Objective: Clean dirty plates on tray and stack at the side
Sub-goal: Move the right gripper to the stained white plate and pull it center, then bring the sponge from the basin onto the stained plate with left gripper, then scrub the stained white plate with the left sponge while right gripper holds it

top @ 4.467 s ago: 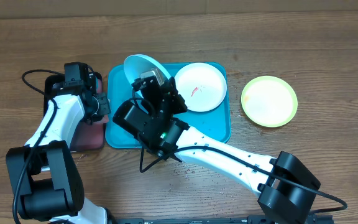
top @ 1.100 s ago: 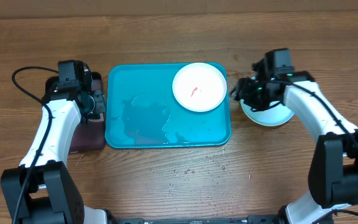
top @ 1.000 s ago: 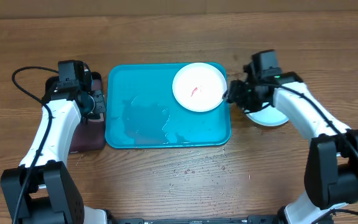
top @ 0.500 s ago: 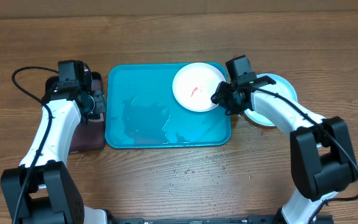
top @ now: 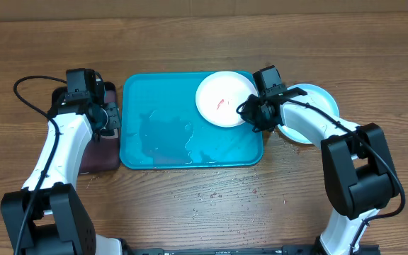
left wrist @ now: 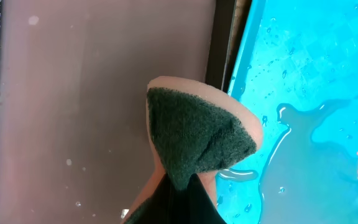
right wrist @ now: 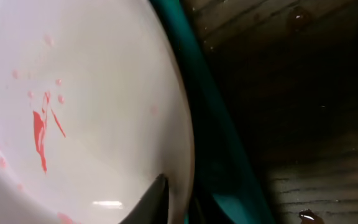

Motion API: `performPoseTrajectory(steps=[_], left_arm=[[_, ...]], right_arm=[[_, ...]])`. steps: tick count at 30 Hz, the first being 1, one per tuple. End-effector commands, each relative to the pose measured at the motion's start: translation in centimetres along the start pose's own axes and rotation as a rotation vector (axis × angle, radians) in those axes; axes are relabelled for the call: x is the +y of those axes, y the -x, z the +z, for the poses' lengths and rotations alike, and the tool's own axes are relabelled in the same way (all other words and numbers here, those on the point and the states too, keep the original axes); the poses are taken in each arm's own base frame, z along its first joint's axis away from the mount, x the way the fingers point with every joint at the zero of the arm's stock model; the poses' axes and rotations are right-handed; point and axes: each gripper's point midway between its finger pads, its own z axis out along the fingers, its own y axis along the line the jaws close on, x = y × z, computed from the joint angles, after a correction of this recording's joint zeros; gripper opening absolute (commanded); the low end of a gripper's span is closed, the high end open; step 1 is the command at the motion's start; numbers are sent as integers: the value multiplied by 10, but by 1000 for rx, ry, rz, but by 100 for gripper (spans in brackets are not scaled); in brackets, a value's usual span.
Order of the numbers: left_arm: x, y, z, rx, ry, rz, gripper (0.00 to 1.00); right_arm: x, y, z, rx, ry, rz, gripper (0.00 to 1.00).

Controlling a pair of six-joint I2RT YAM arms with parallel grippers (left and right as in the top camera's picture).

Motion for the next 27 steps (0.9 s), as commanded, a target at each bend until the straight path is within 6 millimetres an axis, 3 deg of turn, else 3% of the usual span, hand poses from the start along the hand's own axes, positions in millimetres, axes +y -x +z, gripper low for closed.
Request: performPoseTrajectory(steps=[1, 7, 12, 17, 20, 21, 27], left_arm=[[1, 8, -8, -35, 8, 13, 4], [0, 18, -13, -72, 5, 42, 4], [-12, 45, -45, -158, -38, 59, 4], [-70, 39, -54, -148, -247, 136, 4], [-106, 27, -56, -125, -334, 204, 4], [-128, 18, -57, -112, -364, 255, 4], [-185, -10, -53, -77, -423, 394, 4]], right_arm=[[12, -11, 6, 49, 39, -19, 5], [36, -27, 9, 50, 83, -93, 4], [60, -36, 10, 27, 137, -158, 4], [75, -42, 11, -6, 155, -201, 4], [72, -44, 13, -37, 112, -216, 4], [71, -46, 14, -44, 97, -222, 4], [66, -52, 15, -25, 74, -227, 4]])
